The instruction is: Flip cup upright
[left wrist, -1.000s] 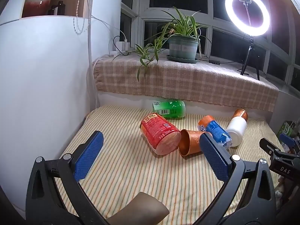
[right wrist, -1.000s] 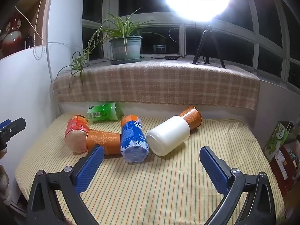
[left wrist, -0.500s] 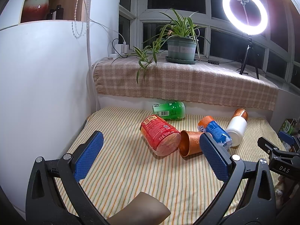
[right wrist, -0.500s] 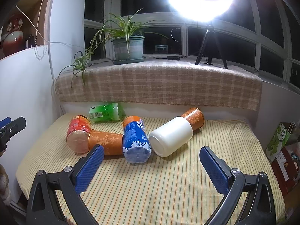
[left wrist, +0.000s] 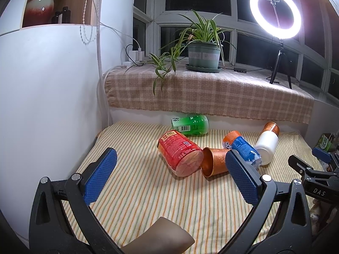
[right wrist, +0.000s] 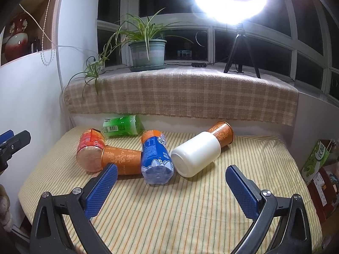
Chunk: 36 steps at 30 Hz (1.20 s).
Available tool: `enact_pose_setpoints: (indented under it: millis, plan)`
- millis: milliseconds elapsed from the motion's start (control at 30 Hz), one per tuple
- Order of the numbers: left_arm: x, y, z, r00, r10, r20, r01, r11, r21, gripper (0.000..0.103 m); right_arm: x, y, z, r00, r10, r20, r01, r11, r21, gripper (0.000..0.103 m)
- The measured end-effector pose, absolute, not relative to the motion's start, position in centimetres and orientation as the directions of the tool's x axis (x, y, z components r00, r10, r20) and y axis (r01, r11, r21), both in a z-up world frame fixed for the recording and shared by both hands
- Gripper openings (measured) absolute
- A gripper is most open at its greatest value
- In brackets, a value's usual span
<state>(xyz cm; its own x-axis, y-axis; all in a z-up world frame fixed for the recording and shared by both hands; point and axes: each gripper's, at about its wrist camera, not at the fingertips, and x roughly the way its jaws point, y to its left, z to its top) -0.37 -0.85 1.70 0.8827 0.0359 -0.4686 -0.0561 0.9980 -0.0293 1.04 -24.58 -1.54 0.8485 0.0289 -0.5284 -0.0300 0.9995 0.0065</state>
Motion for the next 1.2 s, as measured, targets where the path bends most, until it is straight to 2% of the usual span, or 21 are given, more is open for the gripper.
enact_pose_setpoints:
  millis: [1200]
  plan:
    - [-0.52,-1.37,1.37,0.883,0.037,-0.468,-0.055,0.998,-0.025,0.103,1.28,-24.0,-1.85,0.846,0.05,-0.53,-0.057,0.998,0.003,0.103]
